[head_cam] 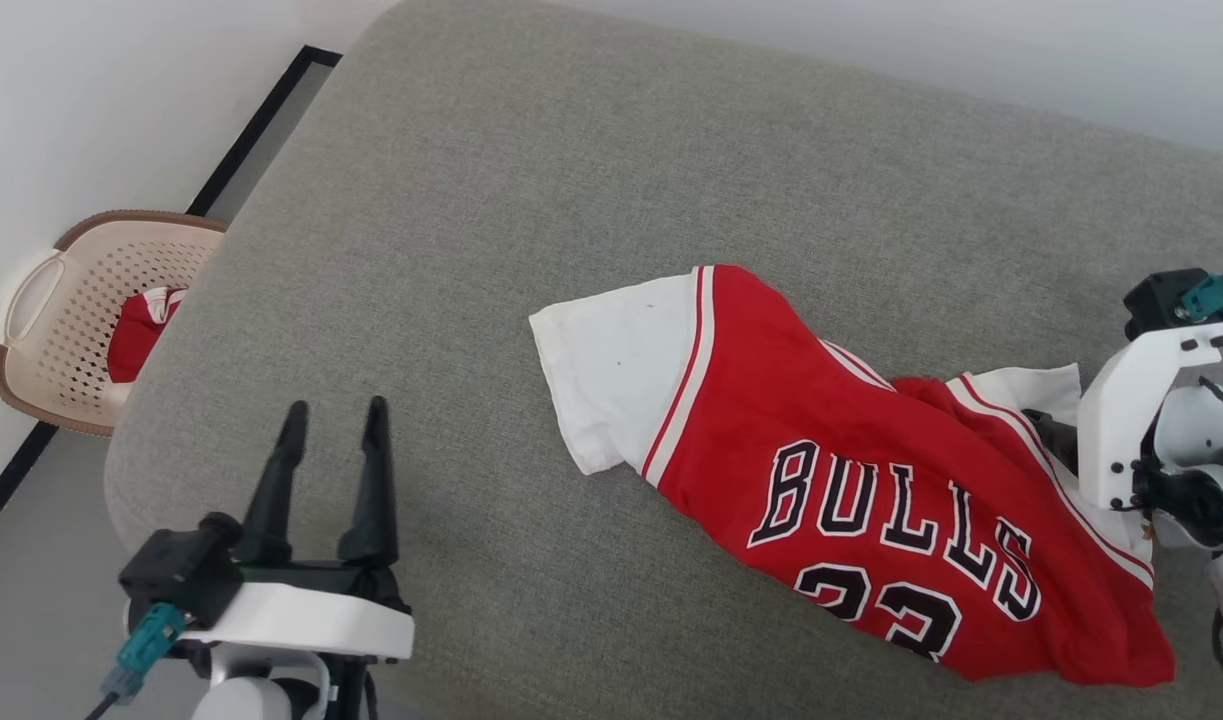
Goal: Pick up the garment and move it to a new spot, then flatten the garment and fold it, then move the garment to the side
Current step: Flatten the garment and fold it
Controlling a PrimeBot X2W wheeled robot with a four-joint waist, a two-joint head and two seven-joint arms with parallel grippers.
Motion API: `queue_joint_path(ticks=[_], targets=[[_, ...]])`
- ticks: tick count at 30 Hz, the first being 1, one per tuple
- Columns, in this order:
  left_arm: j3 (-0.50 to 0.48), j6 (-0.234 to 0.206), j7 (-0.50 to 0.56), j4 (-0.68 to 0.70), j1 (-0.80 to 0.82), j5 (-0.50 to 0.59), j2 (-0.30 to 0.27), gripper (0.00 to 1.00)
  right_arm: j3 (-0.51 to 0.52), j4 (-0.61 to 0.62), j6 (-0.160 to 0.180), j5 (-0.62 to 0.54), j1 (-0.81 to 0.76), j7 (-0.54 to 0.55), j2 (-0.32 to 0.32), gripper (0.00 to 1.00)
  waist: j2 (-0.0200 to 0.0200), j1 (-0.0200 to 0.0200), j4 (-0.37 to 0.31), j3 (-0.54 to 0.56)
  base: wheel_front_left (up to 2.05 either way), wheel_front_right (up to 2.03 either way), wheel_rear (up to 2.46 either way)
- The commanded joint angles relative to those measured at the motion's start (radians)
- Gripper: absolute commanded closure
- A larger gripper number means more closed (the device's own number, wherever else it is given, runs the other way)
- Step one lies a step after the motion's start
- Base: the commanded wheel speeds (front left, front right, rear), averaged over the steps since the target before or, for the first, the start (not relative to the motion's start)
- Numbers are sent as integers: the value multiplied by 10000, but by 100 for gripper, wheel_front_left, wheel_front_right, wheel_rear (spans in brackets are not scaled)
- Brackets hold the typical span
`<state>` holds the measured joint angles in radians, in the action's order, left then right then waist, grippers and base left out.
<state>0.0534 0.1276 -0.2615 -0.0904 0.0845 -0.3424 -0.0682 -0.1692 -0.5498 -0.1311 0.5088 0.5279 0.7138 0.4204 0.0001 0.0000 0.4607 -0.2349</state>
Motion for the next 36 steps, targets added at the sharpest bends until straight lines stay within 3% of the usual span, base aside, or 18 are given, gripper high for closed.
queue_joint_path(ticks=[1,2,7,15,25,32,33,34,35,36], targets=[[-95,24,-47,0,94,149,-3,0,-322,-473,6,39,-316,112,-94,57,-1,0,17,-8,0,0,0],[-174,25,-47,-4,65,195,27,0,-460,-590,5,134,-265,66,-54,100,-1,0,23,-8,0,0,0],[-521,27,-47,68,-132,218,110,0,-814,-631,5,647,136,-181,300,100,-1,0,-88,93,0,0,0],[-827,29,-47,220,-465,328,151,0,-695,319,5,1360,223,-327,1063,100,-1,0,-612,397,0,0,0],[-947,30,-47,322,-600,436,34,0,849,1126,5,1167,-766,272,1603,100,-1,0,-1568,709,0,0,0],[-557,31,-47,146,-293,272,-289,0,2092,1589,5,628,-1699,328,1123,100,-1,0,-1930,640,0,0,0],[-440,31,-47,88,-198,206,-364,0,2209,1603,5,546,-1732,242,983,92,-1,0,-1954,611,0,0,0],[-318,31,-48,26,-102,145,-461,0,2311,1563,5,448,-1739,145,851,74,-1,0,-1986,591,0,0,0],[-171,31,-48,-62,-13,56,-572,0,2360,1475,5,348,-1739,66,705,65,-1,0,-2023,581,0,0,0],[43,31,-48,-199,71,-58,-708,0,2393,1362,5,262,-1725,31,555,32,-1,0,-2055,583,0,0,0]])
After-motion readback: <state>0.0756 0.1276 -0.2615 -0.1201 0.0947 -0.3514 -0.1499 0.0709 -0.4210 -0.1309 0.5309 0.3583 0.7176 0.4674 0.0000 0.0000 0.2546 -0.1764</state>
